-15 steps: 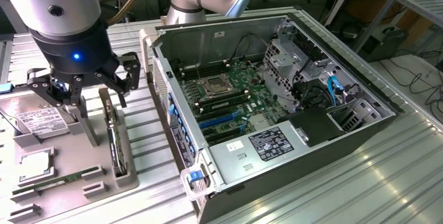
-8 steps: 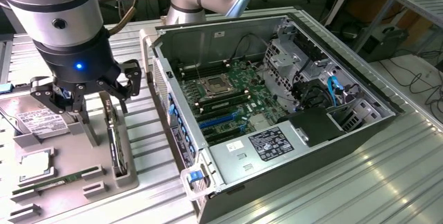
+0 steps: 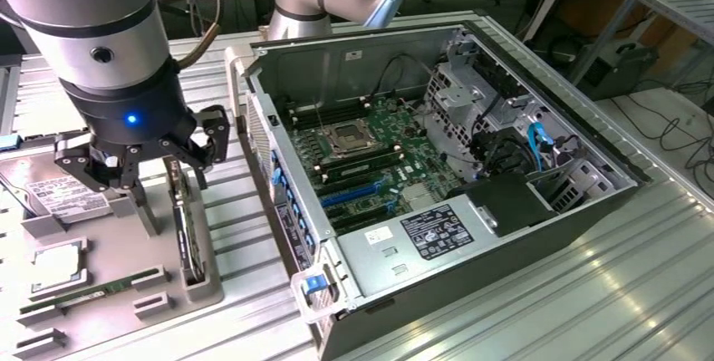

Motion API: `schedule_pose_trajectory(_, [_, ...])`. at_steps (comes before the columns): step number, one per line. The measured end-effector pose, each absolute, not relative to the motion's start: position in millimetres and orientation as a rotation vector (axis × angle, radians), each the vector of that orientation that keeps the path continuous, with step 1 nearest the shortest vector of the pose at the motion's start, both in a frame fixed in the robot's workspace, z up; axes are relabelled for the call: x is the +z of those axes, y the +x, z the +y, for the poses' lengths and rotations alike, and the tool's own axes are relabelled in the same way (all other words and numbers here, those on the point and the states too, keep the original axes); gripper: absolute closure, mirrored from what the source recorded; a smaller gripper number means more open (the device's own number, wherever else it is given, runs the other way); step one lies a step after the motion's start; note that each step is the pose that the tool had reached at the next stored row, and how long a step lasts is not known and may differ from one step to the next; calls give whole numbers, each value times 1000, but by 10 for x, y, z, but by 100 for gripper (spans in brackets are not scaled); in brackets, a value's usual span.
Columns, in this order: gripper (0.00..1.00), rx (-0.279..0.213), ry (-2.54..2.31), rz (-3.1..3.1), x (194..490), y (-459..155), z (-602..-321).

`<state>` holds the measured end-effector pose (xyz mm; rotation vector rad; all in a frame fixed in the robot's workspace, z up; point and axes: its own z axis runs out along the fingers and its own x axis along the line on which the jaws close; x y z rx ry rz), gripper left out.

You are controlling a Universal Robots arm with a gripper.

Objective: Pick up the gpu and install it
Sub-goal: 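Pick up the gpu and move the gpu toward the slot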

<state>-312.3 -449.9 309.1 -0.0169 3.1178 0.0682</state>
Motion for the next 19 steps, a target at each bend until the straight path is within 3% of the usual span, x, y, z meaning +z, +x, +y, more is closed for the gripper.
schedule_pose_trajectory(19, [34, 68, -17, 3118, 3007, -3123, -4508])
